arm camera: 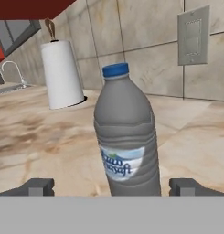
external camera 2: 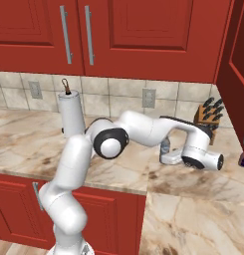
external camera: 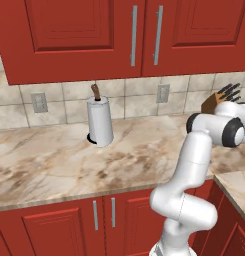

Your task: Place the drinks on the dining counter in a tight cluster.

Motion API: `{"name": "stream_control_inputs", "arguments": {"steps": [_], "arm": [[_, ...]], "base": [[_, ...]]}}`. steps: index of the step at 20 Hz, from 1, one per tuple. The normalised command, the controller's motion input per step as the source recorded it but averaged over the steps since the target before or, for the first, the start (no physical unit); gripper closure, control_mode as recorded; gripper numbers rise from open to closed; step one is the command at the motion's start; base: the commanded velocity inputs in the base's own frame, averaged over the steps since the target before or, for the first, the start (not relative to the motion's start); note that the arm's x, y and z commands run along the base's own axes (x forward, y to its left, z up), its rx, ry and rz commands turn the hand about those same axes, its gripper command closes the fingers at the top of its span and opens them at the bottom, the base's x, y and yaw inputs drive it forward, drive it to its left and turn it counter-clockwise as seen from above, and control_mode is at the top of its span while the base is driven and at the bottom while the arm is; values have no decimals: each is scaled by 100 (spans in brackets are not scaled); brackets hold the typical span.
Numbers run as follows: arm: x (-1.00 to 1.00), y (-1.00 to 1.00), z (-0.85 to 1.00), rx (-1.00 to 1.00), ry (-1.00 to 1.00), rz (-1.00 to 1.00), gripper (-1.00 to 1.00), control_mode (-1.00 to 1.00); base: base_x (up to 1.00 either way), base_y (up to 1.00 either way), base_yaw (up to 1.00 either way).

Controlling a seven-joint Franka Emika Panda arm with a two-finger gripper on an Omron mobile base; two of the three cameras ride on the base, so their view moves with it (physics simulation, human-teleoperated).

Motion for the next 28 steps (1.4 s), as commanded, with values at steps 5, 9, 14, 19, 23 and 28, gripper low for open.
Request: {"name": "stream_control_inputs", "arguments": {"steps": [5,9,14,19,23,28], "arm": [[10,14,-2,0,0,-1,-100,-100],[13,8,0,0,0,-1,-100,-100],[8,0,0,0,0,-5,-100,-100],[0,0,0,0,0,-6,-100,-100],[13,0,0,0,0,-6,-100,-100],[12,0,0,0,0,-3,-100,-100]], "base": [[0,0,0],[0,0,0],[0,0,0],[0,0,0],[0,0,0],[0,0,0]]}}
